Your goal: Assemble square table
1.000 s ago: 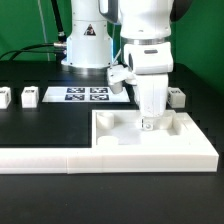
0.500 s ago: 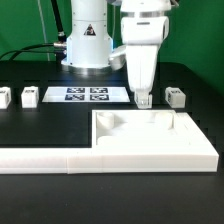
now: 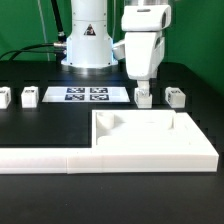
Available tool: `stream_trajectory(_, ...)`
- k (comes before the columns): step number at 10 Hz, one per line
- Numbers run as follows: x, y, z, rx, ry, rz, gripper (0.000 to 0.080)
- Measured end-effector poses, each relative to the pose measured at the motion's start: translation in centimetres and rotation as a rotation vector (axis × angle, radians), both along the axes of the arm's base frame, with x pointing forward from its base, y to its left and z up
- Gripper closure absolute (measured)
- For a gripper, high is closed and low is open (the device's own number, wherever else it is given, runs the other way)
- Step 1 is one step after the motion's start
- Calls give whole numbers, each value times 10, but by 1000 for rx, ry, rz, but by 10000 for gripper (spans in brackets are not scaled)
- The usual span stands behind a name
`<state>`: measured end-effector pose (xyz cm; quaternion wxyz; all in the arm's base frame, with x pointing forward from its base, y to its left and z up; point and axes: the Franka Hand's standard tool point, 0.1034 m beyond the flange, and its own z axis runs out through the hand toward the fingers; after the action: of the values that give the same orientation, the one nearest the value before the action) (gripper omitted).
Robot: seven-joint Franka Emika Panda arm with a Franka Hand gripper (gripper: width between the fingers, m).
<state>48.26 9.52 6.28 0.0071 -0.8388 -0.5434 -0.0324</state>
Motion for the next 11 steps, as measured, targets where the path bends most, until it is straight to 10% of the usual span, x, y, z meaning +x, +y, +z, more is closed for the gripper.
stream_trajectory(11, -47, 59, -10, 76, 78, -956, 150)
